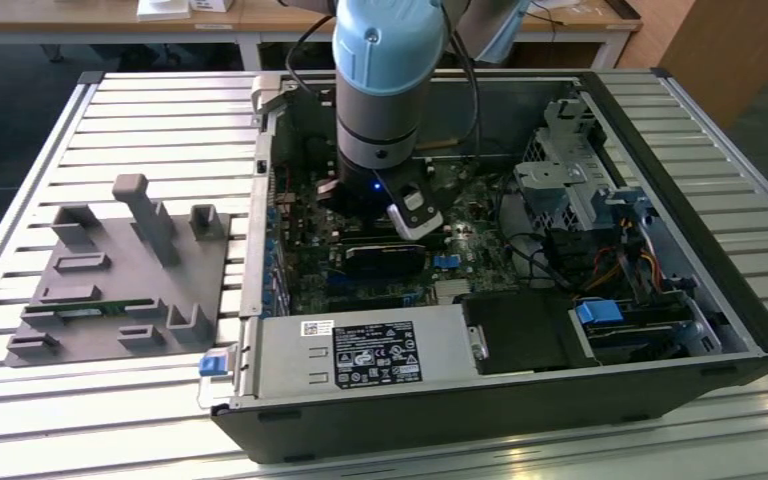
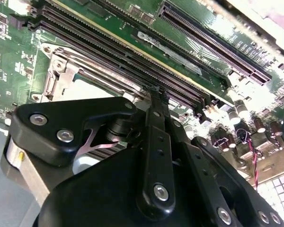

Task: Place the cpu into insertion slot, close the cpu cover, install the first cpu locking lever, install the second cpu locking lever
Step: 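Install the second cpu locking lever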

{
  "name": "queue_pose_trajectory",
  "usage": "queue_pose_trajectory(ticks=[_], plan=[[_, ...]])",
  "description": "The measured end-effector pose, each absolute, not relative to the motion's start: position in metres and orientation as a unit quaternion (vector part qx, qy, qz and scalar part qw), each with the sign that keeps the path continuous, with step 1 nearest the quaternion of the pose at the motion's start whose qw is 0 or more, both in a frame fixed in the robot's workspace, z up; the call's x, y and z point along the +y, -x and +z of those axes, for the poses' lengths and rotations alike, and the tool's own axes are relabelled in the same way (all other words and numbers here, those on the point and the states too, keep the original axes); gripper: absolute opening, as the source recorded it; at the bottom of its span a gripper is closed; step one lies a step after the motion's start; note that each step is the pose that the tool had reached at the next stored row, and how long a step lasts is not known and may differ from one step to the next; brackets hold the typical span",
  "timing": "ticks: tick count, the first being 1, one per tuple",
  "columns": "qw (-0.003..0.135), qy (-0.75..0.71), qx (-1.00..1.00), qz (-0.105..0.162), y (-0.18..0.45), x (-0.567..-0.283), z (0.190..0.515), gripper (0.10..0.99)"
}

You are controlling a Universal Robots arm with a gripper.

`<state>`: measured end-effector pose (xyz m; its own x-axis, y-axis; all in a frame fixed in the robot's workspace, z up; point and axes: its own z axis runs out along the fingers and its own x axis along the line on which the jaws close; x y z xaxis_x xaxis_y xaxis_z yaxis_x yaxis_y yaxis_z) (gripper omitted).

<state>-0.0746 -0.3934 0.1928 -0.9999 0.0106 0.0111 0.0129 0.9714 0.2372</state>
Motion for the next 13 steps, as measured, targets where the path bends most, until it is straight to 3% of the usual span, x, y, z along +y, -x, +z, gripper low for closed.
queue_pose_trajectory(ticks=[13], plan=[[0.005, 0.006, -0.992, -0.122, 0.0773, -0.3922, 0.1939, 0.106]])
